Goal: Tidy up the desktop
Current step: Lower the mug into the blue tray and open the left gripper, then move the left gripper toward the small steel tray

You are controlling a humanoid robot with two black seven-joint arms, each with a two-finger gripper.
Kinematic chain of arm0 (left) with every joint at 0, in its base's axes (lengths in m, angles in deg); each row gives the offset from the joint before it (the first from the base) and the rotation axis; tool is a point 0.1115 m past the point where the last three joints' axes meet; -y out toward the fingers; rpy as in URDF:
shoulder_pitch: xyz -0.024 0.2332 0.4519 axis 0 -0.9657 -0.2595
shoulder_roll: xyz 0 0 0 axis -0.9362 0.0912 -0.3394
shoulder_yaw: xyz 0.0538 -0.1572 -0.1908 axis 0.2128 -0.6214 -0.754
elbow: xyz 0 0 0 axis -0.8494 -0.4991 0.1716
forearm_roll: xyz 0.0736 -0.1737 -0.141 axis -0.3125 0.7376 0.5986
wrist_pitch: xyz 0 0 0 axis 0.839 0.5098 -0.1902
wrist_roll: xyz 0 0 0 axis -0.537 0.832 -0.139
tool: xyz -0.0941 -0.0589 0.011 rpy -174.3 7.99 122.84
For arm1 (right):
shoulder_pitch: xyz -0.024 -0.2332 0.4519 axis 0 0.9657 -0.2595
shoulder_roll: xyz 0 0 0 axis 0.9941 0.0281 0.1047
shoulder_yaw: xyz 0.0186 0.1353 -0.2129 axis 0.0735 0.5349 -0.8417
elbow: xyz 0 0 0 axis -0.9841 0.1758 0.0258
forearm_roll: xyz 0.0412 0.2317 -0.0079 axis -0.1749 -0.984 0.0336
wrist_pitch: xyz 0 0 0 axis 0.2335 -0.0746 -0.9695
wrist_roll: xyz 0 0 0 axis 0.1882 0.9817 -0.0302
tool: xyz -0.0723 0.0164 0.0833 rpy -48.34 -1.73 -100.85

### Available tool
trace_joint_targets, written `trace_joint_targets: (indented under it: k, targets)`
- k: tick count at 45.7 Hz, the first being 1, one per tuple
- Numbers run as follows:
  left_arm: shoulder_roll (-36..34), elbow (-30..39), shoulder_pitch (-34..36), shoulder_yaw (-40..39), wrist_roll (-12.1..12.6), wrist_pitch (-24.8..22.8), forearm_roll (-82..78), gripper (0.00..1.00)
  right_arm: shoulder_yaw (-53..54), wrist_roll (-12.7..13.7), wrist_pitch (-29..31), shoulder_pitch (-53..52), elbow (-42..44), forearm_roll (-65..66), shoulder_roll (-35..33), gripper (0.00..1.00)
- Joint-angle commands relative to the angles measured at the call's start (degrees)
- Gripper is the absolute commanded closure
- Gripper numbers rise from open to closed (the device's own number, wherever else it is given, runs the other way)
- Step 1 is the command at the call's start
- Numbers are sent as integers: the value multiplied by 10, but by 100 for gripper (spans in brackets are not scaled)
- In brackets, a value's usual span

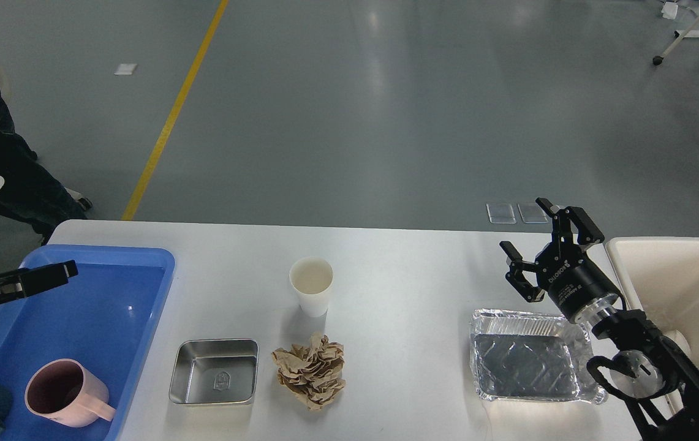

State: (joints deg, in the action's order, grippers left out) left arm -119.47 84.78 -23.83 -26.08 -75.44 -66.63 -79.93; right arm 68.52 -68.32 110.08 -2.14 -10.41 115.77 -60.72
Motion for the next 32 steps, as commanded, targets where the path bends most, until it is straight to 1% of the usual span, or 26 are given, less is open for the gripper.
trace_joint_targets:
  k: [1,6,8,10,16,19,27,29,32]
  targets:
    - [-20,7,-1,-28,-1,0,0,3,0,0,-1,0,1,-1,-7,0]
    - [-16,6,0,-52,-2,5,-2,3,0,0,-4,-1,1,0,-9,0]
    - [-9,6,-1,-59,-2,13,-2,3,-1,0,-5,-1,1,-1,-8,0]
    - [-1,7,-2,-58,-3,31,-4,3,-1,0,-6,-1,1,0,-8,0]
    - [14,7,-11,-51,-3,114,-34,2,-2,0,-7,0,1,0,-7,0]
    - [15,8,-25,-52,-3,134,-57,2,-2,0,-7,0,1,0,-7,0]
    - [25,25,-45,-47,-13,137,-87,2,-3,1,-7,-1,1,0,-6,0]
    - [24,30,-48,-38,-14,136,-99,2,-3,1,-7,-1,1,0,-5,0]
    - [22,37,-45,-2,-14,136,-115,2,-3,1,-8,-2,1,0,-4,0]
